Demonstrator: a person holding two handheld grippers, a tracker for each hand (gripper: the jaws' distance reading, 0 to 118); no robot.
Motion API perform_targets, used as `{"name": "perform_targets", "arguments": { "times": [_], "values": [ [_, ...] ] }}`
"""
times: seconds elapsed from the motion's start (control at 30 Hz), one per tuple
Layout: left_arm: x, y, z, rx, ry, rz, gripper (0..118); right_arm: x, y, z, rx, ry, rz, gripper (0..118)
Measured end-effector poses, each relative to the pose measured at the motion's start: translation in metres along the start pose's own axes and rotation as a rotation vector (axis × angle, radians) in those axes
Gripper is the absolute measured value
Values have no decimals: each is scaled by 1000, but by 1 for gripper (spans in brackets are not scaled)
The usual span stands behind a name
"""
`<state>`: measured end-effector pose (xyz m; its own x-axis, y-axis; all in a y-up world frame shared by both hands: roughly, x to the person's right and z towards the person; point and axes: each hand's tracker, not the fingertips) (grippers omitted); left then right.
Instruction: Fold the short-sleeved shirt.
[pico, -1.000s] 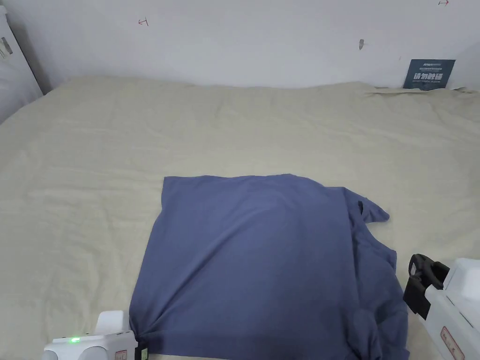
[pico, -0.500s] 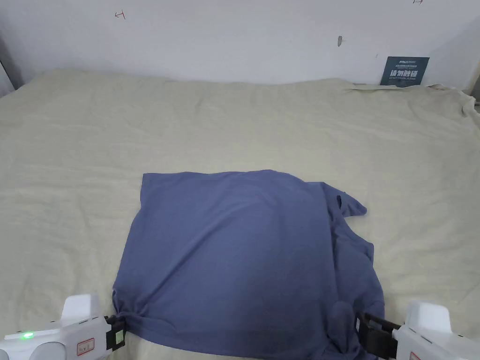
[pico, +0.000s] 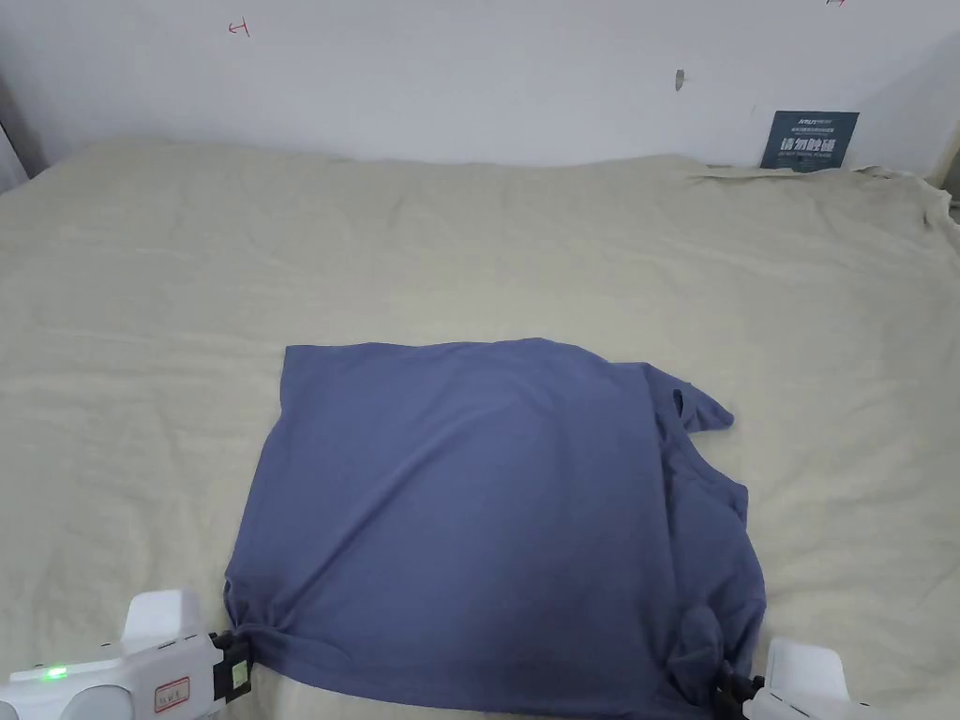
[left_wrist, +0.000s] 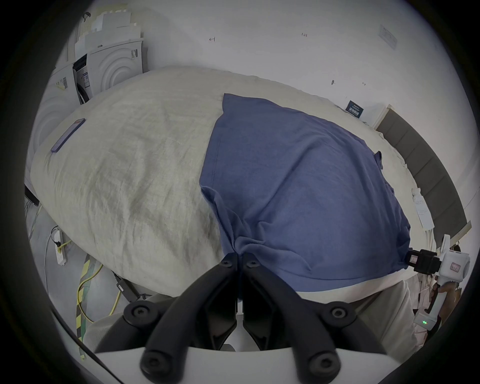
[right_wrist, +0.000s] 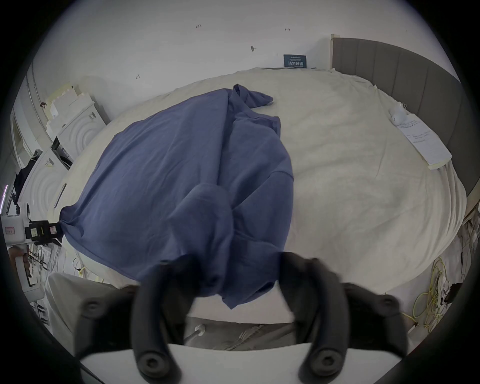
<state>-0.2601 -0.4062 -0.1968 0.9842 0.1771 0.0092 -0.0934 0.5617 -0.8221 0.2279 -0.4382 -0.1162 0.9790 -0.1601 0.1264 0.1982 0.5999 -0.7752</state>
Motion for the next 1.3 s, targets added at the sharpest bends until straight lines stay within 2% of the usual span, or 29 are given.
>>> {"name": "perform_targets", "arguments": {
  "times": [0.03, 0.07, 0.1, 0.13, 0.3, 0.6, 0.9, 1.23, 1.3],
  "values": [
    [-1, 0, 0, 0, 0, 1, 0, 0, 1, 1, 0, 5, 5, 43],
    [-1, 0, 1, 0, 1, 3, 0, 1, 2, 4, 8, 9, 8, 30],
    [-1, 0, 0, 1, 1, 4, 0, 1, 3, 7, 17, 10, 11, 9],
    [-2, 0, 1, 2, 1, 5, 0, 1, 4, 11, 24, 13, 13, 5],
    [-4, 10, 4, 28, -14, 32, 0, -3, 21, 33, 101, 42, -3, 5],
    [4, 71, 2, 124, -18, 29, 0, -19, 91, 49, 261, 46, 25, 5],
    [16, 135, -46, 118, 24, -20, 0, -26, 156, -3, 271, 17, 39, 5],
    [28, 166, -123, 9, 116, -128, 0, -30, 202, -89, 163, -65, 100, 5],
    [29, 168, -137, -14, 125, -132, 0, -28, 206, -106, 125, -81, 88, 5]
  ]
}}
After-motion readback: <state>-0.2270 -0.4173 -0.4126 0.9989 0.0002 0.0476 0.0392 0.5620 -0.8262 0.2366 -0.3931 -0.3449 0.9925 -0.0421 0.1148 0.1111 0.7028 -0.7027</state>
